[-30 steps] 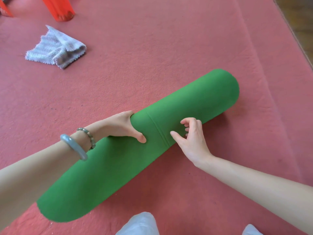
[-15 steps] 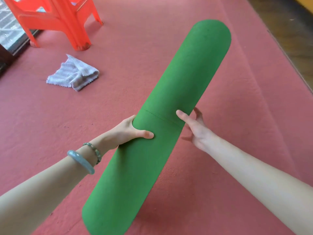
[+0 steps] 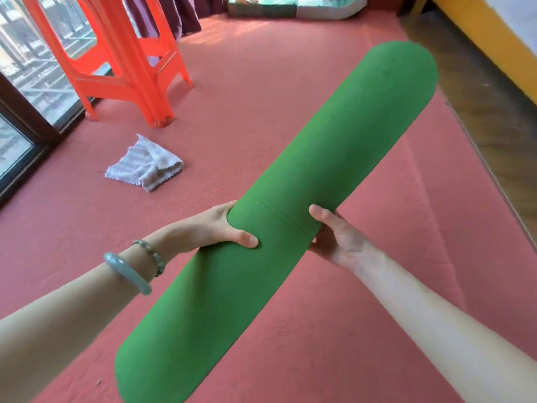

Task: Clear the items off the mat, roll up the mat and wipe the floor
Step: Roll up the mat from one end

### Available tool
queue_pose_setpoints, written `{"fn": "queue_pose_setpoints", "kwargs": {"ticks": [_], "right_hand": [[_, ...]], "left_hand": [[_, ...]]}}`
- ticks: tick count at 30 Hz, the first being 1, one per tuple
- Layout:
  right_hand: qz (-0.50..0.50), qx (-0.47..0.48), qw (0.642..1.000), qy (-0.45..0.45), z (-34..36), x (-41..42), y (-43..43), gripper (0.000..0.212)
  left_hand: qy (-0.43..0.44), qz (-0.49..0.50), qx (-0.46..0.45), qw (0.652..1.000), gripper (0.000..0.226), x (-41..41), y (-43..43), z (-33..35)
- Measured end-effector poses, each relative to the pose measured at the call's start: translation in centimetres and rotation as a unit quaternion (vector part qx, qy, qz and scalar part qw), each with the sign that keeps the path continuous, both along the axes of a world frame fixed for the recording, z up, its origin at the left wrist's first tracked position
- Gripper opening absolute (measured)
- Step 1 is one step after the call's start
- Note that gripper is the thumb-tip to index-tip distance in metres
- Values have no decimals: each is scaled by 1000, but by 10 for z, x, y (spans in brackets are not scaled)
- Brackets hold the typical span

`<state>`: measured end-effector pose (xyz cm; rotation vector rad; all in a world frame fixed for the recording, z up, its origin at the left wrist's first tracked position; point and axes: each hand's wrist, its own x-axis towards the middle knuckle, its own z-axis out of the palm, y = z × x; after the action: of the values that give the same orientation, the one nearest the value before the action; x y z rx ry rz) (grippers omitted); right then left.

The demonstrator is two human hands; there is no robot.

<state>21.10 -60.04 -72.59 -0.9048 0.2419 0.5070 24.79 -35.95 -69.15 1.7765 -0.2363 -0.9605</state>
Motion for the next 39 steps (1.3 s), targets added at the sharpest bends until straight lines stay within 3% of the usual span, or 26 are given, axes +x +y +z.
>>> {"fn": "queue_pose_setpoints", "kwargs": {"ticks": [5, 16, 22, 30, 36, 39], "right_hand": [[-13, 20, 999, 30, 112, -17, -5, 117], [-73, 59, 991, 100, 435, -67, 22, 123], [-85, 35, 988, 121, 567, -83, 58, 121], [-115, 25, 989, 90, 651, -74, 92, 112], [-136, 6, 989, 61, 668, -42, 92, 108], [-149, -9, 986, 68, 671, -15, 83, 111]], "left_hand": [[28, -17, 15, 999, 76, -7, -9, 115], [81, -76, 46, 993, 66, -26, 14, 448], [113, -104, 41, 987, 63, -34, 47, 578], [69, -80, 76, 991, 96, -18, 82, 655], [67, -88, 48, 993, 73, 23, 76, 668], [48, -102, 54, 992, 83, 55, 65, 672]]}}
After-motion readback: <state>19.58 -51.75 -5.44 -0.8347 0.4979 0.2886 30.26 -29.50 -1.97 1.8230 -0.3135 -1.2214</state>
